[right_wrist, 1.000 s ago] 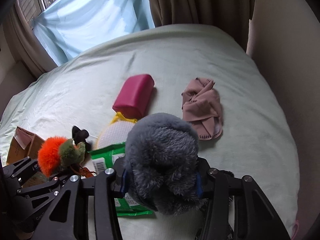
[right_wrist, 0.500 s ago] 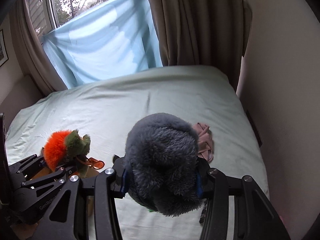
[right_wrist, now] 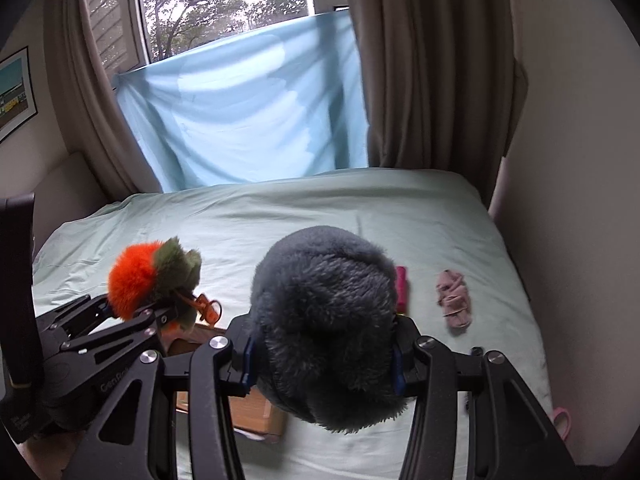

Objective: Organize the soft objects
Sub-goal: 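Carry the orange pompom and grey ball over the cardboard box with both tools, then open both tools to drop the pompom and grey ball into the box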

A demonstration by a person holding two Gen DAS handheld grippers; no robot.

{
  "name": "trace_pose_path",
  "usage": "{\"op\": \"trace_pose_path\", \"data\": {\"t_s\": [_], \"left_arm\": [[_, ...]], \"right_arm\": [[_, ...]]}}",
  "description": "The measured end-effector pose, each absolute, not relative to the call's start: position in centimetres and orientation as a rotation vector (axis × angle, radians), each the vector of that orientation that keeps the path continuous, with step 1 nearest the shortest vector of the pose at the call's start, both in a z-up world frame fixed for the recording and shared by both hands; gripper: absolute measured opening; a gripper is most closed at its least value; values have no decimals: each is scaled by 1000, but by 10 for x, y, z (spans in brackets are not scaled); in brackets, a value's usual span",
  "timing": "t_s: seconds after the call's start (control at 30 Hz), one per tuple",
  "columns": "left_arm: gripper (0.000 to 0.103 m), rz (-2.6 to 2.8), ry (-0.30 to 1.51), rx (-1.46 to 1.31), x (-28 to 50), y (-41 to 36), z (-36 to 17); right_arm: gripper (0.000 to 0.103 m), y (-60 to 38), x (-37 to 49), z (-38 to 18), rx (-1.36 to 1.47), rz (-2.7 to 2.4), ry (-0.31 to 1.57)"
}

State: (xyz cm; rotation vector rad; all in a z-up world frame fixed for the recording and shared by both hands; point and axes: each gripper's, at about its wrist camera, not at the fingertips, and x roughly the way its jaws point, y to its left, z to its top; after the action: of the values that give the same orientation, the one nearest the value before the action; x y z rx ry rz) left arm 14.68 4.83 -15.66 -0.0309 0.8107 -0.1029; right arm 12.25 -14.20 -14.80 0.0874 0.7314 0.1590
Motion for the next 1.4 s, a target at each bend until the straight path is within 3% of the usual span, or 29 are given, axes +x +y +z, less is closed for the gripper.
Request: {"op": "trace_pose_path", "data": {"t_s": [0.47,0.9,1.4], "left_arm": [[38,-73,1019,17,178,190,-248],[38,-110,1314,62,215,212,-369],[38,-151,1502,99,245,186,-435]], "right_arm": [[45,5,145,-202,88,203,882],[45,35,207,-325,196,119,1248],[45,38,260,-412,243,98,1491]]}}
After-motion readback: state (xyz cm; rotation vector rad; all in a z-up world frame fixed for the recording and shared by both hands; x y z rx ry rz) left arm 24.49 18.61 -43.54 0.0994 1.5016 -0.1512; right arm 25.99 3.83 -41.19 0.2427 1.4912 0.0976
